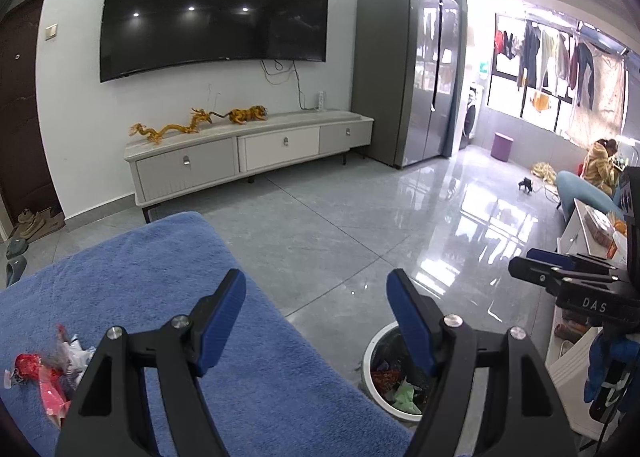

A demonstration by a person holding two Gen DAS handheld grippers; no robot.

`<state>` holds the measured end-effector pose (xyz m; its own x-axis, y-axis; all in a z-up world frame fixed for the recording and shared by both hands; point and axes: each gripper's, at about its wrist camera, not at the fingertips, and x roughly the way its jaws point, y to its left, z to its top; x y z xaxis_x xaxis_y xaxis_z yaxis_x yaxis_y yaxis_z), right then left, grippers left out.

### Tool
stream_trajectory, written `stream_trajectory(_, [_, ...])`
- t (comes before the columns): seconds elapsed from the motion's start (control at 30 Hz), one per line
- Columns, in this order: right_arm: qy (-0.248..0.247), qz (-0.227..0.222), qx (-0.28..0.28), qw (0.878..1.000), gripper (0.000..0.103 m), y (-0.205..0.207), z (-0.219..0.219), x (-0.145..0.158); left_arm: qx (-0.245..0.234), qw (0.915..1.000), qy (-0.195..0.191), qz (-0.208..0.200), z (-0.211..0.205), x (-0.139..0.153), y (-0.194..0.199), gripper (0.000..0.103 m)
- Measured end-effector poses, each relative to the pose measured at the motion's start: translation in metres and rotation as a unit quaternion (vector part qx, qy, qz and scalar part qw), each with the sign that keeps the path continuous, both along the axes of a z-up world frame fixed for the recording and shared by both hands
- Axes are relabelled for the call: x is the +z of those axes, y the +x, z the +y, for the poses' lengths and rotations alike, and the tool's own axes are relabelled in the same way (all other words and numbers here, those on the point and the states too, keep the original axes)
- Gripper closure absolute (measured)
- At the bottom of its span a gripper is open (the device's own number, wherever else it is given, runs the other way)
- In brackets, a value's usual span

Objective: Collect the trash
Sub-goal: 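Move both open tools back over the wrappers on the rug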

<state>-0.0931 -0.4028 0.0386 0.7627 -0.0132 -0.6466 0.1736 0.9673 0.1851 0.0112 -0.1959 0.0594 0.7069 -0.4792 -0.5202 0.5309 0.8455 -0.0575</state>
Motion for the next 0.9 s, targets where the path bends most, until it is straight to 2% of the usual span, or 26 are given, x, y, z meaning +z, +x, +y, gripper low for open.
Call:
stream_trajectory(0.23, [-0.027,-0.028,0.031,0.999,0.054,0.004,0.037,0.038,0.044,0.9986,-0.024,-0.018,0.063,0.013,0.000,0.031])
stream_trajectory(0.5, [-0.045,-0.045,0.091,0.994,0.054,0.020,0.096,0.059,0.119,0.9923,-0.033,-0.008,0.146,0.002,0.012,0.031])
stream_trajectory(0.7, [-0.043,-0.039,0.146,0.988,0.053,0.040,0.142,0.056,0.195,0.9804,-0.021,0.014,0.218,-0.023,0.018,0.031])
stream_trajectory(0.9, [-0.024,-0.014,0.213,0.977,0.053,0.077,0.192,0.035,0.259,0.9629,-0.023,0.073,0.283,-0.062,0.030,0.031])
